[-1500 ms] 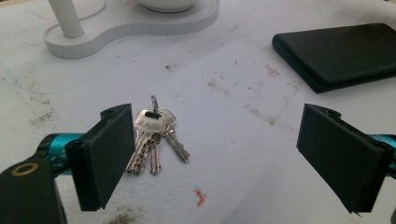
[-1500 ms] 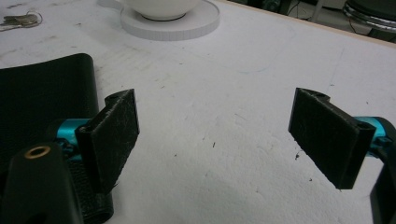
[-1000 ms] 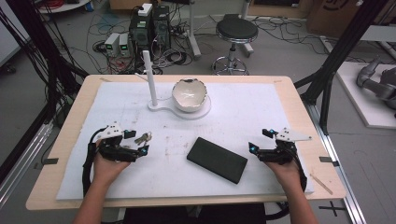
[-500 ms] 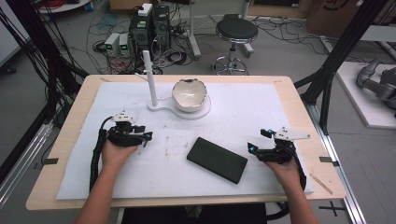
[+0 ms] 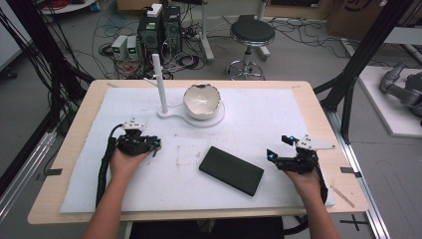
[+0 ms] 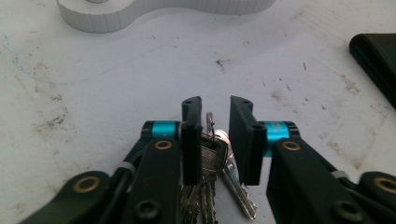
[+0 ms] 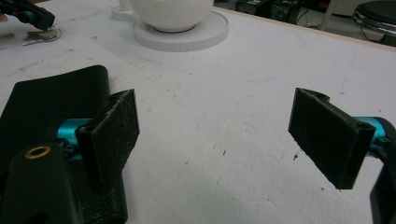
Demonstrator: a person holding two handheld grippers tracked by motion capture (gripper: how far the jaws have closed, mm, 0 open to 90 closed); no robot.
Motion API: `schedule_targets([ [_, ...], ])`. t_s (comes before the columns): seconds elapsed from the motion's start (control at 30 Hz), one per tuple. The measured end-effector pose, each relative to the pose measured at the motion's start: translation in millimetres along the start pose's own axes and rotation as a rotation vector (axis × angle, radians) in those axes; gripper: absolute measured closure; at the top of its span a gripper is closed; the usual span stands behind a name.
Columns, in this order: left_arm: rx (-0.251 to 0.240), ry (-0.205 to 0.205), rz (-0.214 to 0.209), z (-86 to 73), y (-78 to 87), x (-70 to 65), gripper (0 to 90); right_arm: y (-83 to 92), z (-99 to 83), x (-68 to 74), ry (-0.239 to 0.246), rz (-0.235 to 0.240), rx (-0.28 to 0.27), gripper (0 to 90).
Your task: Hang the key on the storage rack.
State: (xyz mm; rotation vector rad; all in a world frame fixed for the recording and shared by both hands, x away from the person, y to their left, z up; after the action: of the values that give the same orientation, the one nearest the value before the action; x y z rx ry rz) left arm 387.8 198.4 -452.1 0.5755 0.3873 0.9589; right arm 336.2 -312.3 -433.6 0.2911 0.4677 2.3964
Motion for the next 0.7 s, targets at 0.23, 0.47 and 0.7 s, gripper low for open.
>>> schedule_targets([
  [0.23,-0.005,-0.052,0.058,3.2,-0.4,-4.6,87.9,-0.1,-0.3,0.4,0.010,-0.004,0.003,16.6],
  [0.47,-0.073,-0.069,0.058,21.8,23.7,-10.0,88.0,-1.2,-1.0,0.3,0.008,-0.007,0.006,16.6],
  [0.7,-0.160,-0.062,0.031,57.9,56.7,-10.0,88.0,-0.8,-2.2,-0.5,-0.003,-0.011,0.009,16.6],
])
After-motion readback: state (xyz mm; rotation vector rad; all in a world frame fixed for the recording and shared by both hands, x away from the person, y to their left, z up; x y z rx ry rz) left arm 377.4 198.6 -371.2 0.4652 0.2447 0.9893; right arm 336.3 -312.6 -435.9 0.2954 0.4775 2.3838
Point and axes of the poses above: each handheld gripper's, and its own axes: y roughly backward along the jaws, z roughly out of its top, x roughly to its left, the point moved 2 cm from there along -y, roughly forward along the jaws, and after that the axes turned 10 degrees about z, right-handed, at the moved point
